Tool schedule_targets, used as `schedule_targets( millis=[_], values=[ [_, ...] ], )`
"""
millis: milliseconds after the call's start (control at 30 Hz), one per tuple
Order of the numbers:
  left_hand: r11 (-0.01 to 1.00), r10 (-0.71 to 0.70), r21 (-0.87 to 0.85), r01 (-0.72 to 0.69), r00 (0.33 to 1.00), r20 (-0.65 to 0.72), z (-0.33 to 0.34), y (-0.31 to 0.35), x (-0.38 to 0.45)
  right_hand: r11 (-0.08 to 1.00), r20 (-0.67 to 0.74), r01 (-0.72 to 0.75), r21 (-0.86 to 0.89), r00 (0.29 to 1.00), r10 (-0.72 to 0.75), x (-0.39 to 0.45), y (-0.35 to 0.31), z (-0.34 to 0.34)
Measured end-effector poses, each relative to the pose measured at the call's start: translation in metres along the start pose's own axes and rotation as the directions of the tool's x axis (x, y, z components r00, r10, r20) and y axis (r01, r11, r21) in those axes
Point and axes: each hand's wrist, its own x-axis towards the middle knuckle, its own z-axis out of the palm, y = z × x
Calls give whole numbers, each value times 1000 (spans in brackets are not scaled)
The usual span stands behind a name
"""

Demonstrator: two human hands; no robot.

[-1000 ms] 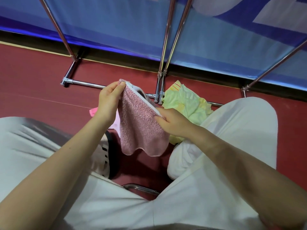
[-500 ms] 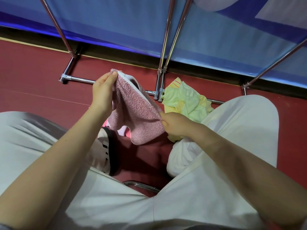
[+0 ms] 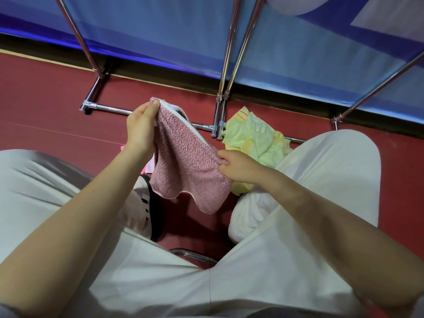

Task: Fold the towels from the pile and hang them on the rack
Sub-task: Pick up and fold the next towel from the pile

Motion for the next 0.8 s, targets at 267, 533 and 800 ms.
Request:
schedule_targets(
  millis=[267, 533, 800],
  values=[
    [998, 20, -60, -21, 1000, -16, 8, 3, 2, 967, -38, 8, 254, 999, 1, -1, 1, -2],
    [973, 229, 22, -229, 973, 7, 1, 7, 4, 905, 97, -113, -410, 981, 166, -1, 13, 6],
    [950, 181, -206, -236, 950, -253, -12, 28, 18, 973, -43, -19, -228, 999, 9, 5, 17, 7]
  ],
)
